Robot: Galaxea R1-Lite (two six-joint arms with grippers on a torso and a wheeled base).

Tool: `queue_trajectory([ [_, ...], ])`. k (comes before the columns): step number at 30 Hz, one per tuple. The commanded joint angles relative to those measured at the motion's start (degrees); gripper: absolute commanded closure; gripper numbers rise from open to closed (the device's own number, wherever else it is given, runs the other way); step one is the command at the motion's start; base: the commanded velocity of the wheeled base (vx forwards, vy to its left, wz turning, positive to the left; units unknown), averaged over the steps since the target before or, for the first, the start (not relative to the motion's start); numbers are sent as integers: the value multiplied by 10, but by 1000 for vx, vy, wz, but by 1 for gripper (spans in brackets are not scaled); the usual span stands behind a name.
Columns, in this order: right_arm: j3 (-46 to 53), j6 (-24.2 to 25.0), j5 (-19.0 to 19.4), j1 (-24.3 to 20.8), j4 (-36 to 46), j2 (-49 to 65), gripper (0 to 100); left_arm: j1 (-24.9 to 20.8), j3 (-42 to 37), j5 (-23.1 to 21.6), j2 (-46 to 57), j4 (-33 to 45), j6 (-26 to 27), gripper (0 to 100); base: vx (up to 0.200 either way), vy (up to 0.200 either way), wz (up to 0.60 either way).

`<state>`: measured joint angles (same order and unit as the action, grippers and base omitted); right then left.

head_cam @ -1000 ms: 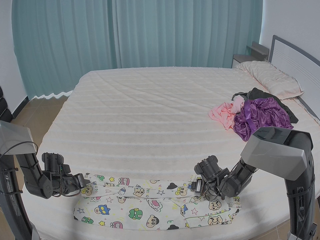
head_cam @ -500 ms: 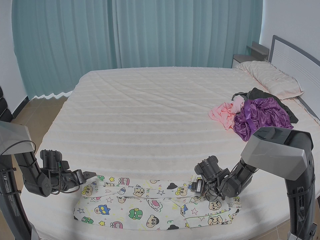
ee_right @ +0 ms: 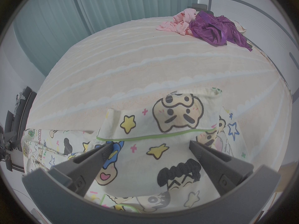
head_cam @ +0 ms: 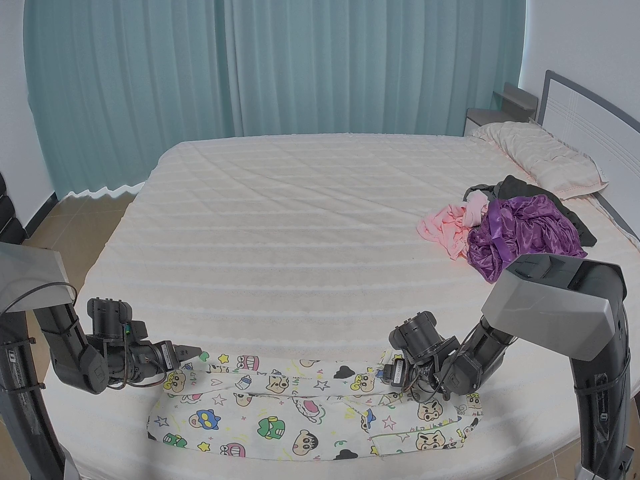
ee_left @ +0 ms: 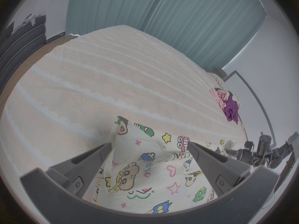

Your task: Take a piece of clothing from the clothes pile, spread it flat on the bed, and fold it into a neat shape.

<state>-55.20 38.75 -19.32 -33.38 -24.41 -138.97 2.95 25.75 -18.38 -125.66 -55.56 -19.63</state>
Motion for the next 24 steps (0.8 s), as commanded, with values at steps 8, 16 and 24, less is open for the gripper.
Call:
queue_trajectory([
  [8,0,0,0,0,0,0,0,-6,-2,1,-34,-4,22,0,0,0,0],
  [16,0,0,1,0,0,1,0,-5,-12,2,-26,-5,22,100,0,0,0],
  [24,0,1,1,0,0,1,0,-2,-11,5,-22,-9,23,100,0,0,0],
])
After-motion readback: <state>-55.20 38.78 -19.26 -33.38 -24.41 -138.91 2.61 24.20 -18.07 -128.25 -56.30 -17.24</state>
